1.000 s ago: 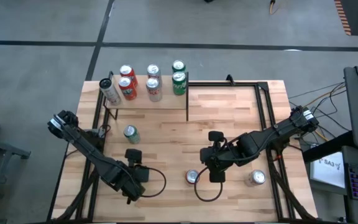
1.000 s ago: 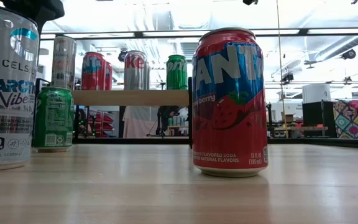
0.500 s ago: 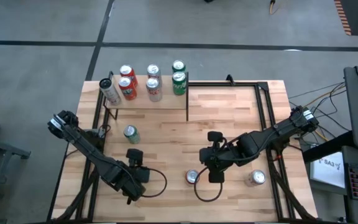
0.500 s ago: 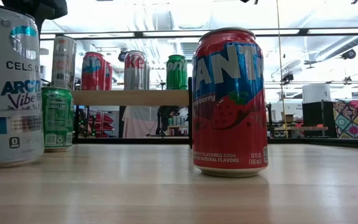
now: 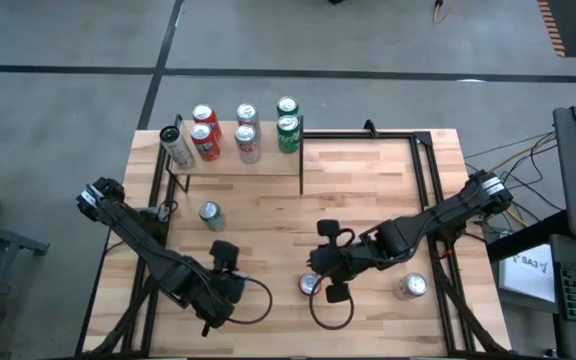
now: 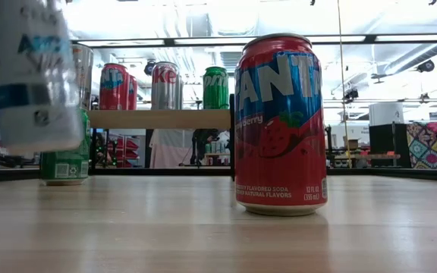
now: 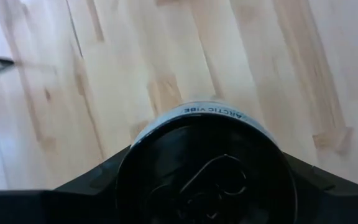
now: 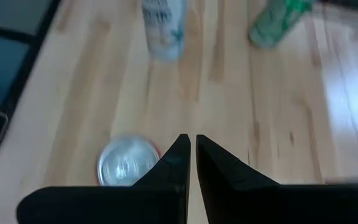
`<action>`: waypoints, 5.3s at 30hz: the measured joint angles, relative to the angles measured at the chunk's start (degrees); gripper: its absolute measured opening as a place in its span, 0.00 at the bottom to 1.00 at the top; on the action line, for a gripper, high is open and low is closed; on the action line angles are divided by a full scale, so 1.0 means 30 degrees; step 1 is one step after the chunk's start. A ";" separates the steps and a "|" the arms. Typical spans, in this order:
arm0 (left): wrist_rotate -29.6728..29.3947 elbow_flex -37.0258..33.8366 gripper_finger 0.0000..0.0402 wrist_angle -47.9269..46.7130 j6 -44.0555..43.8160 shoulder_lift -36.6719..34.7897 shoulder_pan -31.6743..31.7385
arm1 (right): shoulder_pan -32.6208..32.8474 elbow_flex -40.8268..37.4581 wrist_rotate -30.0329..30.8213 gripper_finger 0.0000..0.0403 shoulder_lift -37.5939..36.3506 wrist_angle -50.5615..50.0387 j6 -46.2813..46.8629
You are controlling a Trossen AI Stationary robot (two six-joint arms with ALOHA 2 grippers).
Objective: Place canned beverage on shelf
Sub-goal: Put the right white and blue soda can on the shelf
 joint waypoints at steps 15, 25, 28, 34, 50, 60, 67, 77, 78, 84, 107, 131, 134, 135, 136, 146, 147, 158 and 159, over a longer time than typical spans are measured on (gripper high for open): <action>-0.3521 0.0904 0.64 0.0822 0.5780 -0.0015 0.0014 | -0.0339 -0.1752 -0.1204 0.04 -0.0001 0.8220 -0.3680; -0.4632 0.0743 0.63 0.3074 1.0842 -0.0015 0.0300 | -0.1178 -0.1835 -0.3151 0.04 -0.0001 0.7522 -0.2823; -0.4687 0.0736 0.63 0.3222 1.1463 -0.0007 0.0395 | -0.1204 -0.1835 -0.3205 0.05 -0.0001 0.7559 -0.3003; -0.4960 0.0736 0.64 0.3270 1.2274 -0.0007 0.0420 | -0.1370 -0.1835 -0.3029 0.11 -0.0001 0.8457 -0.3159; -0.4931 0.0739 0.64 0.3117 1.2570 0.0007 0.0423 | -0.1727 -0.1722 -0.3116 0.61 0.0475 0.8992 -0.1990; -0.4881 0.0736 0.64 0.3238 1.2606 0.0015 0.0423 | -0.2420 -0.1175 -0.4450 0.83 0.1626 0.9043 -0.2250; -0.4880 0.0736 0.64 0.3249 1.2629 0.0015 0.0423 | -0.3009 -0.1084 -0.5498 0.86 0.2523 0.9003 -0.2609; -0.4887 0.0736 0.64 0.3368 1.2701 0.0015 0.0438 | -0.3887 -0.1088 -0.8490 0.86 0.3234 1.0148 -0.3080; -0.4894 0.0736 0.64 0.3375 1.2708 0.0022 0.0466 | -0.3925 -0.1084 -0.8683 0.86 0.3246 1.0326 -0.3155; -0.4905 0.0736 0.64 0.3444 1.3063 0.0022 0.0532 | -0.4093 -0.1084 -0.9195 0.86 0.3738 1.1006 -0.3344; -0.4074 0.0741 0.64 0.5113 1.5409 0.0029 0.1625 | -0.4109 -0.1092 -0.9650 0.79 0.4647 1.1581 -0.5149; -0.6919 0.0765 0.87 0.3218 1.3322 -0.1292 0.1619 | -0.4972 -0.0927 -0.9435 0.59 0.4379 1.1975 -0.5964; -0.7215 0.0603 0.87 0.2522 1.1644 -0.2318 0.1647 | -0.5356 -0.0919 -0.9568 0.59 0.4175 1.1942 -0.6098; -0.7229 0.0452 0.87 0.2469 1.1157 -0.2735 0.1647 | -0.5468 -0.0926 -0.9647 0.59 0.4120 1.1813 -0.6104; -0.7233 0.0287 0.87 0.2439 1.0728 -0.3204 0.1628 | -0.5570 -0.0939 -0.9697 0.59 0.4077 1.1715 -0.6126; -1.0248 -0.4001 0.87 0.5953 0.7672 -0.8948 0.1479 | -0.5836 -0.1019 -0.9807 0.60 0.3559 1.1513 -0.6212; -1.0416 -0.4674 0.87 0.6962 0.7943 -0.9526 0.1479 | -0.5836 -0.1019 -1.0209 0.60 0.3491 1.1590 -0.6213; -1.0538 -1.2330 0.87 2.1920 1.6052 -1.4295 0.1479 | -0.6307 -0.1939 -1.2183 0.62 0.3257 1.4445 -0.5973; -1.0490 -1.2953 0.87 2.3184 1.6801 -1.4608 0.1479 | -0.6415 -0.2218 -1.2184 0.62 0.3236 1.5055 -0.5731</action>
